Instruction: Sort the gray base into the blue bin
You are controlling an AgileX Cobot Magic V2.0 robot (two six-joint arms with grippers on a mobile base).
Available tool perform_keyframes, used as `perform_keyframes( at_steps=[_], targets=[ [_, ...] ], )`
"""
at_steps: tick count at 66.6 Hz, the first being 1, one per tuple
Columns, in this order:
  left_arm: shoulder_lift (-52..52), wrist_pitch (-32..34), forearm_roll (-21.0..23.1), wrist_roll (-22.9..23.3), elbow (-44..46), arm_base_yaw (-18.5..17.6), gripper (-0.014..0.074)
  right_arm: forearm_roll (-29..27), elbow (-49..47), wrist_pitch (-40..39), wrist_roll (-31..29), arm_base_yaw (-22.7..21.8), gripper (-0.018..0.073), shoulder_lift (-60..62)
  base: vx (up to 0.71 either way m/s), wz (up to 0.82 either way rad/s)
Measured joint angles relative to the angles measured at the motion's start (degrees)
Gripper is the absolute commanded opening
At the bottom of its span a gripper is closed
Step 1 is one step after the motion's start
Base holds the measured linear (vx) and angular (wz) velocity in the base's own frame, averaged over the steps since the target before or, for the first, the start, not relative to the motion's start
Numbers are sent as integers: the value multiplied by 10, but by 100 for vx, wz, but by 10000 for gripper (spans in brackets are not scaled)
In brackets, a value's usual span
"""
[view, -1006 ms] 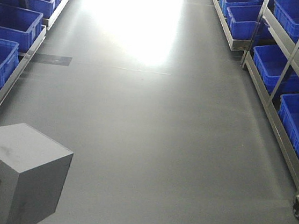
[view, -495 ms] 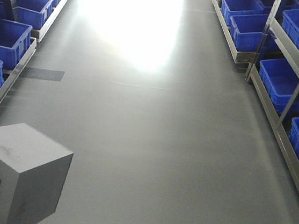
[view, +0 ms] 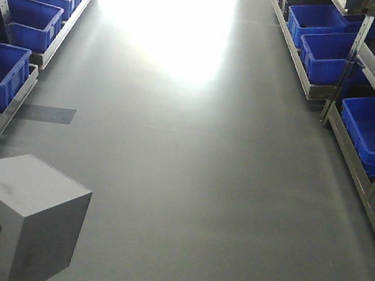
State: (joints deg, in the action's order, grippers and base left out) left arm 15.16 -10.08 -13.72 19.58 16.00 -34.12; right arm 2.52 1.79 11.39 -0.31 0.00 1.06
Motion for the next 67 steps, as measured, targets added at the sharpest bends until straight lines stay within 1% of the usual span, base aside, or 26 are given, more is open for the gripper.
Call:
perform_keyframes(
  at_steps=[42, 67],
  targets=[
    [0, 0, 0, 0, 0, 0, -7, 0, 0, 0, 0, 0, -5, 0, 46, -5],
    [0, 0, 0, 0, 0, 0, -7, 0, 0, 0, 0, 0, -5, 0, 48, 7]
  ],
)
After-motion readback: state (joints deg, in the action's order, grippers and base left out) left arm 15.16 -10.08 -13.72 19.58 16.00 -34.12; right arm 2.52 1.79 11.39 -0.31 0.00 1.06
